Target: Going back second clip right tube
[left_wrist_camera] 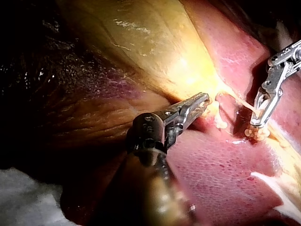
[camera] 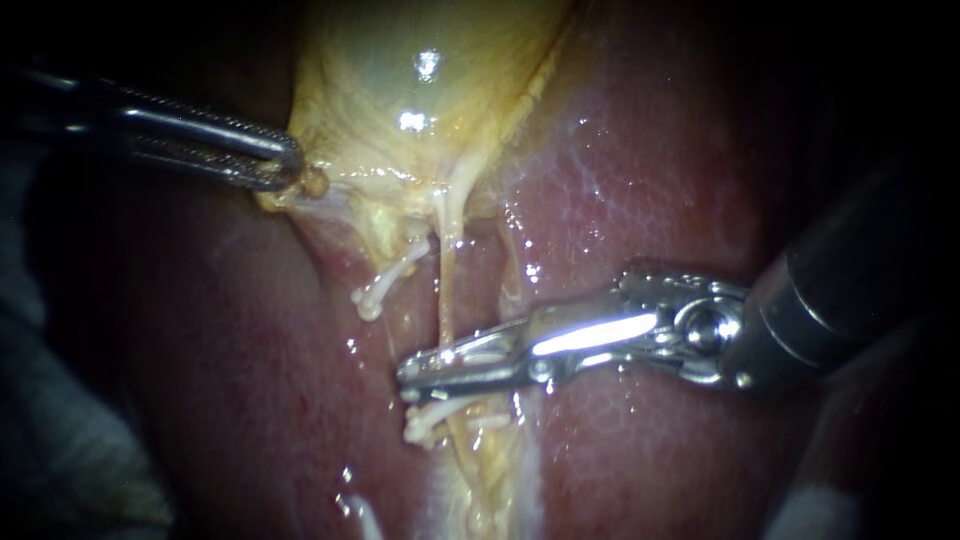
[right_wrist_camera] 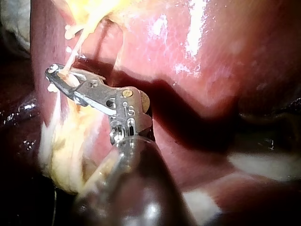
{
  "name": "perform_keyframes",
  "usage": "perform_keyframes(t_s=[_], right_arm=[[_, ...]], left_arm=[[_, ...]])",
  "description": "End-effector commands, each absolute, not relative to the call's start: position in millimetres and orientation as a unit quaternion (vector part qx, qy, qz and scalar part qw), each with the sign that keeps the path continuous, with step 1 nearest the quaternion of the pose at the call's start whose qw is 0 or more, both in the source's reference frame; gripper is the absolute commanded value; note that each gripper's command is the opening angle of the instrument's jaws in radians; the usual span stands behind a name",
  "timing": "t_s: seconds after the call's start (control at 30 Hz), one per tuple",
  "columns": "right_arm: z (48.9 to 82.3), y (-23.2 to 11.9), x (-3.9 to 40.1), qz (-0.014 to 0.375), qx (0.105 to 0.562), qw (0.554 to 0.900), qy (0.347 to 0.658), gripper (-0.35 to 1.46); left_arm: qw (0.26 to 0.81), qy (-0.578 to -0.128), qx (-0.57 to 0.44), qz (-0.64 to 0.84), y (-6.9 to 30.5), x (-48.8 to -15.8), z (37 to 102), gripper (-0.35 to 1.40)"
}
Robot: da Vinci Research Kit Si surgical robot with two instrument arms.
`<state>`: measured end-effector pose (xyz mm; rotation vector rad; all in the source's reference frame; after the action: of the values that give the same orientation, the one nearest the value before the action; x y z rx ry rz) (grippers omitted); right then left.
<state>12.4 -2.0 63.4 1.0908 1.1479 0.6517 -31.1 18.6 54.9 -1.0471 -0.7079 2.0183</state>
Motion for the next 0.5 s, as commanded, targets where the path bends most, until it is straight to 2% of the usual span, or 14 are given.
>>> perform_keyframes(t_s=[0.03,0.1,0.17,0.23,0.4,0.5], right_arm=[[63.5,-2.1,12.6,0.278,0.474,0.660,0.513,-0.21],[63.8,-2.2,12.9,0.258,0.457,0.670,0.525,0.03],[64.3,-2.3,13.4,0.256,0.453,0.678,0.520,0.25],[65.0,-2.4,13.8,0.248,0.443,0.691,0.515,0.37],[66.1,-2.6,13.8,0.248,0.411,0.717,0.506,0.46],[66.5,-2.1,13.5,0.246,0.393,0.724,0.511,0.48]], left_arm=[[0.371,-0.276,-0.408,0.787,18.6,-31.1,54.9,-0.35],[0.371,-0.276,-0.408,0.787,18.6,-31.1,54.9,-0.35],[0.371,-0.276,-0.408,0.787,18.6,-31.1,54.9,-0.35],[0.371,-0.276,-0.408,0.787,18.6,-31.1,54.9,-0.35],[0.371,-0.276,-0.408,0.787,18.6,-31.1,54.9,-0.35],[0.371,-0.276,-0.408,0.787,18.6,-31.1,54.9,-0.35]])
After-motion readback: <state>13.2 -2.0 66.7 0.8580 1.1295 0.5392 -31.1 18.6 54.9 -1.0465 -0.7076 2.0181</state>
